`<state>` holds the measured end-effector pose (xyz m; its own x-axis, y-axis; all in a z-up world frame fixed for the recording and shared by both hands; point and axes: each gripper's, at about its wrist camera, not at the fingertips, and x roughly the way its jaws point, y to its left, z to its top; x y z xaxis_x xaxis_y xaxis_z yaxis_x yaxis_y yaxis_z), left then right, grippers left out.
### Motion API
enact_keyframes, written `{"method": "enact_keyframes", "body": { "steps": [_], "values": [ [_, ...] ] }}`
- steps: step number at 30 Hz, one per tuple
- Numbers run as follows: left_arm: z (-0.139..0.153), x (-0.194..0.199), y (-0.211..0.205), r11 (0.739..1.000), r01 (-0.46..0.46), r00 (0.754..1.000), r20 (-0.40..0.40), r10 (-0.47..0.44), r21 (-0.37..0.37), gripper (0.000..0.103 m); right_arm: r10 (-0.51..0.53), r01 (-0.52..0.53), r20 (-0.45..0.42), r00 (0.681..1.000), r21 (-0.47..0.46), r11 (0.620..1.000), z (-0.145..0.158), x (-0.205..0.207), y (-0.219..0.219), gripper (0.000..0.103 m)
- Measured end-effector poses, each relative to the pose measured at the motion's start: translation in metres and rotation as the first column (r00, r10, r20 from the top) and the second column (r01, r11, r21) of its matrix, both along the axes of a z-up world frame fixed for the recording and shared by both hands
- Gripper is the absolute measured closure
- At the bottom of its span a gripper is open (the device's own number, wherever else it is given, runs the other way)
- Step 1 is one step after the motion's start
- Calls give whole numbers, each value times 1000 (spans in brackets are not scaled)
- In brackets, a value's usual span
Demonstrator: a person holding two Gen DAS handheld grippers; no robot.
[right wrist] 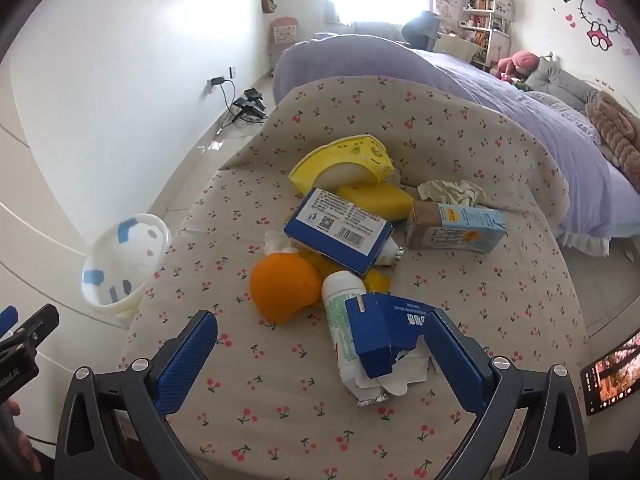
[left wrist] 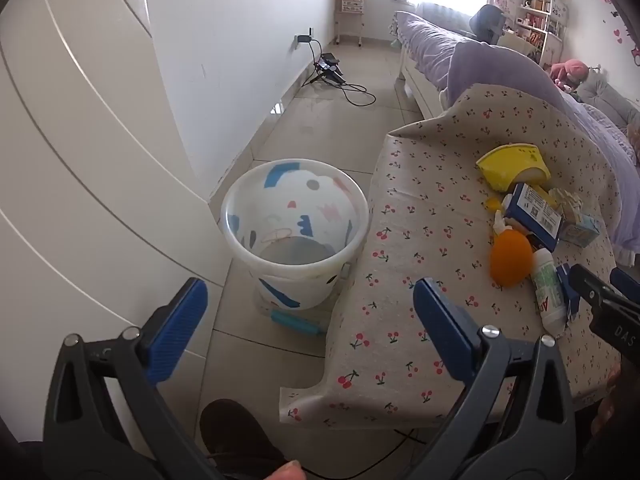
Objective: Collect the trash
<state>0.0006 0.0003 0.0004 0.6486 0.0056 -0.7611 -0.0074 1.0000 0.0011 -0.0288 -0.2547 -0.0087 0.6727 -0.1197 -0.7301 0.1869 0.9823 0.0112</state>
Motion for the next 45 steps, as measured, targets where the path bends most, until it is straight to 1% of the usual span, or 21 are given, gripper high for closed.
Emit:
{"method": "enact_keyframes", "body": {
  "steps": [1,3,5,7,9,16,45],
  "values": [
    [0,-2,0,1000,-4,1000,20,4,0,1,1,-1,1,1000,2,1000,1,1,0,0],
    [1,-2,1,1000,-7,1000,25,7,3,1,10,-10,8,1000,4,1000,3,1,1,0],
    [1,-7,-6,1000,-6,1000,31,5,9,1,18,-18,14,1000,-3,1000,2,0,2,0],
    [-1,-6,-11,1000,-4,1000,31,3,12,1,22,-22,24,999,-8,1000,2,-2,4,0],
    [-2,-4,-6,1000,0,1000,27,0,4,1,21,-21,27,999,-8,1000,-2,-5,1,0],
    [0,-3,-7,1000,21,999,28,-21,9,1,11,-11,12,1000,-12,1000,1,-2,6,0],
    [1,-4,-7,1000,20,999,31,-21,9,1,16,-16,11,1000,2,1000,1,-1,8,0]
  ]
}}
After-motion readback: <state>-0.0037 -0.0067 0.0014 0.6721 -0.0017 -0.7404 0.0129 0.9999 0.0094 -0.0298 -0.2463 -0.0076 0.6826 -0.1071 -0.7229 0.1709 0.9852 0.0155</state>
